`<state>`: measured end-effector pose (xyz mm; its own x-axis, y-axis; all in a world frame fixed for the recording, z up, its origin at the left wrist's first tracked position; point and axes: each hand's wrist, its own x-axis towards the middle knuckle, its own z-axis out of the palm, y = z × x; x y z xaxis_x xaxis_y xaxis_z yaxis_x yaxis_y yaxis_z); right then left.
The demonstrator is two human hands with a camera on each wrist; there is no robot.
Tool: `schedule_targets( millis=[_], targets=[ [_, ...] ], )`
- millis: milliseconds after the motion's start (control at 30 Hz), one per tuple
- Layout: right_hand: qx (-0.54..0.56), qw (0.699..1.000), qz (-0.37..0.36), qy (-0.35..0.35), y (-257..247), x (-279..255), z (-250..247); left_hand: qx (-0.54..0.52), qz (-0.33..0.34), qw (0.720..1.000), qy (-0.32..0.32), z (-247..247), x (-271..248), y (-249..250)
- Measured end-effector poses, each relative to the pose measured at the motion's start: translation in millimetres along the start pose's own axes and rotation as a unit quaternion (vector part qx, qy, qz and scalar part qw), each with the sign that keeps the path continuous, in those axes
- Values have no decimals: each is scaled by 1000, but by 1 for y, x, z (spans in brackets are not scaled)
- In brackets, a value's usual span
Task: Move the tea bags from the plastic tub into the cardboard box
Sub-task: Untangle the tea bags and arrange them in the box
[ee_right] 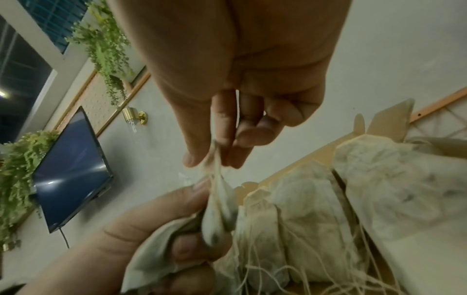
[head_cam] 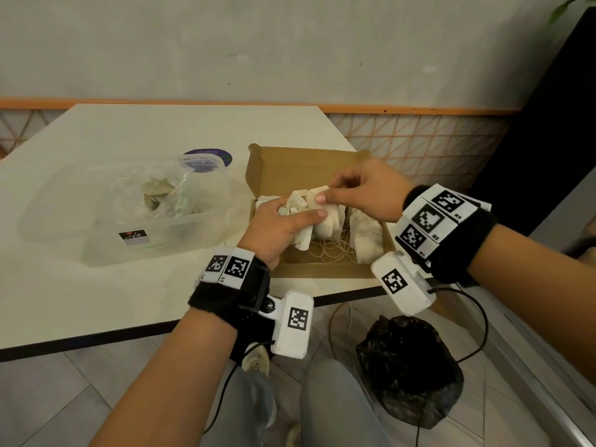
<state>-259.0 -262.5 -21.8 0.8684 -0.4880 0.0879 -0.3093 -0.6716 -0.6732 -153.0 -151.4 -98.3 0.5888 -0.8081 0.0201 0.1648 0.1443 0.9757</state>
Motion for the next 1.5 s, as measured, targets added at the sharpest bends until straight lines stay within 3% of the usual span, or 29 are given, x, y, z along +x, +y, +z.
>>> schedule_targets(
  millis=[267,433,500,600,733,833,1000,1267,1500],
  targets=[
    [-22,999,-27,-1,-5,5,-13,-1,-15,1000,20,1,1,4],
    [-101,991,-25,-85,-13,10,-14,14,-8,1000,0,3,-1,5],
    [-115,989,-22,-86,-17,11,-17,9,-14,1000,4,3,-1,5],
    [-125,989,14,-73,-13,6,-29,-14,-30,998,56,-1,0,7],
    [-199,969,69,-126,7,-13,-45,-62,-17,992,110,-5,3,8],
    [-147,969,102,-173,20,-26,-51,-81,-17,989,124,-5,4,8],
    [-95,976,112,-162,33,-29,-50,-118,-5,984,135,-6,5,9],
    [-90,992,80,-45,46,-26,-36,-125,5,983,133,-5,4,10],
    [-22,988,76,-133,42,-35,-46,-120,5,984,134,-5,4,9]
  ],
)
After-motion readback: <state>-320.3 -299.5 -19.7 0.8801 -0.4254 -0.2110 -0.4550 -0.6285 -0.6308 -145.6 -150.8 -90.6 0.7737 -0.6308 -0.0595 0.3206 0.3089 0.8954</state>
